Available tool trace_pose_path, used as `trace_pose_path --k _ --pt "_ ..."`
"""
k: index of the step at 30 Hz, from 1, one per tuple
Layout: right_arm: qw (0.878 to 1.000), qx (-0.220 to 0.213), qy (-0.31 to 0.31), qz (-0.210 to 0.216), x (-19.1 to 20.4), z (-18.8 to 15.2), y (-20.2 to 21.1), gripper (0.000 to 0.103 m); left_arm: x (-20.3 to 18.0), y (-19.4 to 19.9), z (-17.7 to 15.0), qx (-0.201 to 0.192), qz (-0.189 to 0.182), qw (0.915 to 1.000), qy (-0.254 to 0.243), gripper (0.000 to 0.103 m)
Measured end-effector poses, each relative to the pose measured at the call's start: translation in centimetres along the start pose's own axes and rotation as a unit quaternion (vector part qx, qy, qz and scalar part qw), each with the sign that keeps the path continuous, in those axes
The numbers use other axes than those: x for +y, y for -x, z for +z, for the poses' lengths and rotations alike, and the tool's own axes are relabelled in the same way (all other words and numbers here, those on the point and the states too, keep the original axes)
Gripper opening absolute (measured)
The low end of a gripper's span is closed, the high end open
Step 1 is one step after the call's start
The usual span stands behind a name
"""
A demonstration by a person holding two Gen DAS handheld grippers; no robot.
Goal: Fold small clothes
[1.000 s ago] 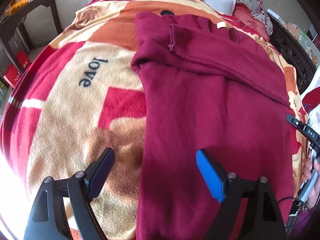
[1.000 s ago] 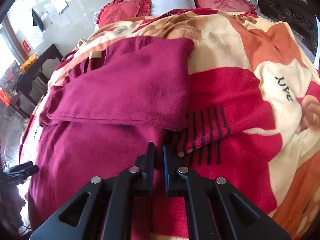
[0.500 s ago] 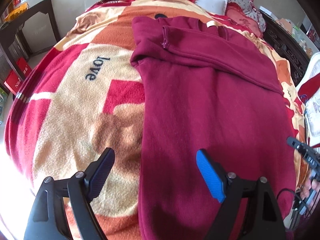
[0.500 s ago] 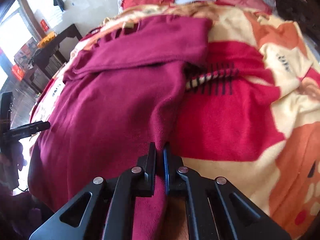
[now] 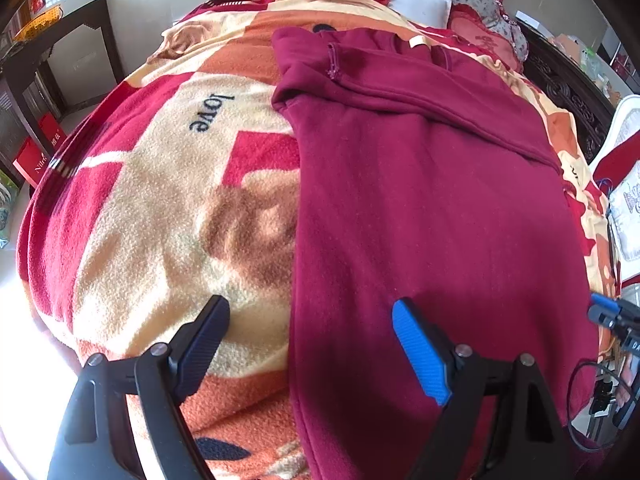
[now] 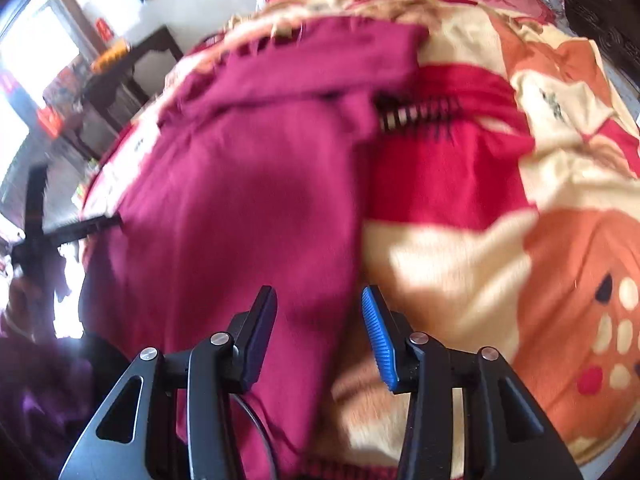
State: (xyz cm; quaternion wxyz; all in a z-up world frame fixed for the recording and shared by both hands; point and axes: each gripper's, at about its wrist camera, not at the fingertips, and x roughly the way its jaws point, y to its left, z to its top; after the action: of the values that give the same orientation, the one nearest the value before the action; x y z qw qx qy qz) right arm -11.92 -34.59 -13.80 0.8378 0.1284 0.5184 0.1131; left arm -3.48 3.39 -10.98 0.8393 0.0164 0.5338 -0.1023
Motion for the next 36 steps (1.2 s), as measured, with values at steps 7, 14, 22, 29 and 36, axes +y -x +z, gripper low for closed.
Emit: trace_pose_path --k 7,14,22,29,36 --pt "0.999 -0.045 0.010 -0.008 0.0 -2.1 2.1 0.000 -0.7 0.8 -1.2 -0.004 0.004 0.9999 -0.014 0.087" --pt "0.999 -0.046 -0.021 -0.011 -1.0 -1.8 2.8 0.003 -0.6 1.8 -2.2 -0.005 -0.003 0.9999 -0.016 0.087" --pt "0.997 -0.063 0.011 -0.036 -2.3 -3.5 9.0 0.014 0.2 3.7 -3.8 0.017 -0.030 0.9990 -0.028 0.087" --pt "0.999 -0.026 -0.004 0.044 -2.9 -5.1 8.1 0.032 0.2 3.5 -5.7 0.058 -0.074 0.9952 -0.026 0.087" --pt "0.996 0.033 0.005 0.088 -0.6 -6.1 3.0 0.032 0.7 2.2 -6.5 0.081 -0.081 0.9934 0.008 0.087"
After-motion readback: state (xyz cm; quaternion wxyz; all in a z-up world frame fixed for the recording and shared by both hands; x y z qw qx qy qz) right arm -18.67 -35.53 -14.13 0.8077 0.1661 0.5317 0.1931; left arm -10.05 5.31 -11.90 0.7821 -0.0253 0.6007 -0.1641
